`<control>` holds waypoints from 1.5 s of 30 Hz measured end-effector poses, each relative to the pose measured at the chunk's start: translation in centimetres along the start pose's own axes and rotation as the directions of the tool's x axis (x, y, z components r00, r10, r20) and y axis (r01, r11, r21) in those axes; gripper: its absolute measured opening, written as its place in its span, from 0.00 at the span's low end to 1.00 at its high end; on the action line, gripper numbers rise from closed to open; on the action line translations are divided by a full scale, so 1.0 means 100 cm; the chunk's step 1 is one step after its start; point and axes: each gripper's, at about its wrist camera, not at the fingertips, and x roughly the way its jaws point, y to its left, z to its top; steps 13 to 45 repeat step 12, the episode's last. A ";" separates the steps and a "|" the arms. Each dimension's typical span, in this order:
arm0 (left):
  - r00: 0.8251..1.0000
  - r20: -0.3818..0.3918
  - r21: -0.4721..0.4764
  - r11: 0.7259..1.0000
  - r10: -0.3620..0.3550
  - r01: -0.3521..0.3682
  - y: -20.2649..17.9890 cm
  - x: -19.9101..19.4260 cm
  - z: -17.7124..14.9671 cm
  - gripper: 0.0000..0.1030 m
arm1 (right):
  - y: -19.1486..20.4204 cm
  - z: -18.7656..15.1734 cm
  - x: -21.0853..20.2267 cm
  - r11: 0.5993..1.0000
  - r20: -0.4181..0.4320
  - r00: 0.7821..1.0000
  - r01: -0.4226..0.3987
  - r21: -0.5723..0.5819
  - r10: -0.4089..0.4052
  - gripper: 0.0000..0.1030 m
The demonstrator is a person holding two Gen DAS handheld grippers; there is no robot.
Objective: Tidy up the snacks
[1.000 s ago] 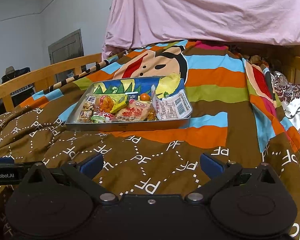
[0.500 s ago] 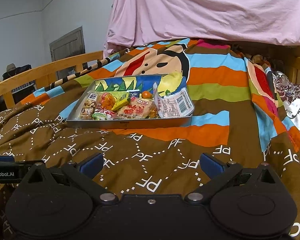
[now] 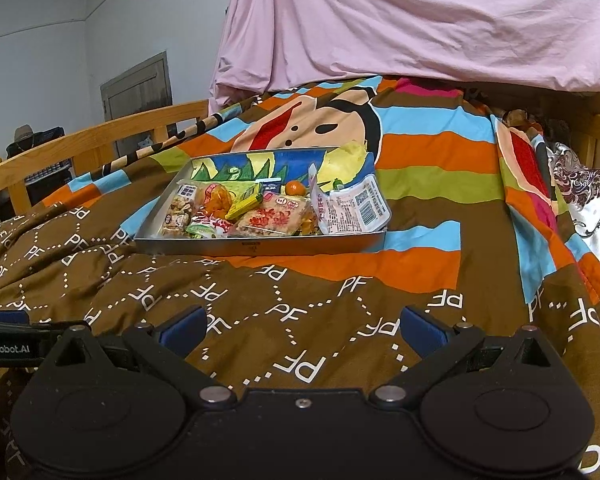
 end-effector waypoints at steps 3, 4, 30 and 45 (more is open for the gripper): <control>1.000 0.002 0.004 1.000 0.001 -0.001 0.000 0.000 0.000 1.00 | 0.001 -0.001 0.000 1.000 0.000 1.000 -0.001 -0.002 0.001 0.99; 1.000 0.003 0.003 1.000 0.002 -0.002 -0.001 0.000 0.000 1.00 | 0.001 0.000 0.000 1.000 0.000 1.000 -0.001 -0.002 0.001 0.99; 1.000 0.010 0.002 1.000 0.005 -0.005 0.000 -0.002 -0.001 1.00 | 0.001 0.000 0.000 1.000 -0.001 1.000 -0.001 -0.001 0.001 0.99; 1.000 0.010 0.002 1.000 0.005 -0.005 0.000 -0.002 -0.001 1.00 | 0.001 0.000 0.000 1.000 -0.001 1.000 -0.001 -0.001 0.001 0.99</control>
